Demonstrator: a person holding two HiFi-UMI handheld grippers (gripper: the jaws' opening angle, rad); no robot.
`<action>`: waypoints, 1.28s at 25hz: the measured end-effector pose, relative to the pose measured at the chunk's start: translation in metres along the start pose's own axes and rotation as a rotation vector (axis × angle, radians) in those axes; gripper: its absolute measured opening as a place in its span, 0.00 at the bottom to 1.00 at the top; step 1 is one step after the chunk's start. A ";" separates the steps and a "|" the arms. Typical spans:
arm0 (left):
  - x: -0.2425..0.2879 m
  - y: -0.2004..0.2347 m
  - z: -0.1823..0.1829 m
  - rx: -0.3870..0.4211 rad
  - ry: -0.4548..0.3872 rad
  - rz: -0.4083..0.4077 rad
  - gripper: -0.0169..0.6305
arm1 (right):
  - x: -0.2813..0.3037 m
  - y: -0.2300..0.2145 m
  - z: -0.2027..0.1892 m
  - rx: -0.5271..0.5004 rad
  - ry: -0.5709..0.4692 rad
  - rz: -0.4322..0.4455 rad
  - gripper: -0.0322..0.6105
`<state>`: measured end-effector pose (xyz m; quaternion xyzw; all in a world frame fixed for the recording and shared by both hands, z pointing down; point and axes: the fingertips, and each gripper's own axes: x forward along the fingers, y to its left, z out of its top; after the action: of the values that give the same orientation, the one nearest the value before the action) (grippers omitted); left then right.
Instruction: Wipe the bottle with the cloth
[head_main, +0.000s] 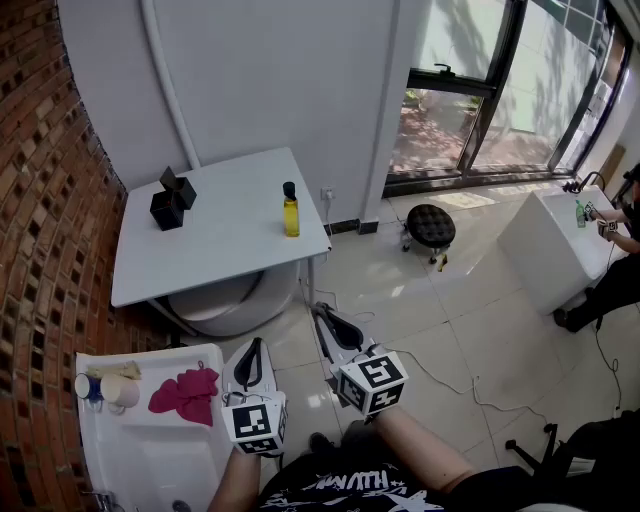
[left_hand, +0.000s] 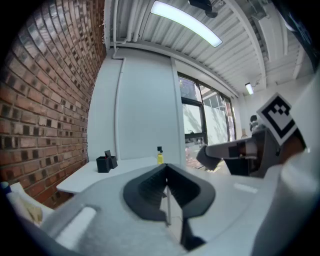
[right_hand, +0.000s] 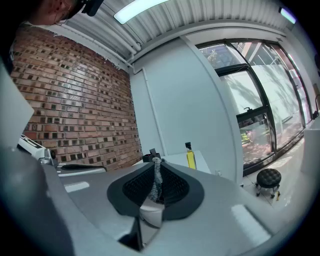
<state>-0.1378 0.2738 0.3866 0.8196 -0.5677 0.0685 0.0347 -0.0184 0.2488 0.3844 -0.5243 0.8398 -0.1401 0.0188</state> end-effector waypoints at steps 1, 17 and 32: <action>0.003 0.002 0.001 -0.002 -0.002 -0.003 0.03 | 0.002 -0.003 0.001 0.000 -0.002 -0.009 0.11; 0.104 0.039 -0.002 -0.001 0.001 0.035 0.03 | 0.108 -0.081 0.030 -0.082 -0.053 0.005 0.11; 0.274 0.053 0.029 0.017 0.035 0.162 0.03 | 0.234 -0.180 0.081 -0.129 0.003 0.190 0.11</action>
<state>-0.0907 -0.0020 0.3987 0.7701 -0.6307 0.0904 0.0320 0.0484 -0.0497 0.3796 -0.4421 0.8930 -0.0842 -0.0030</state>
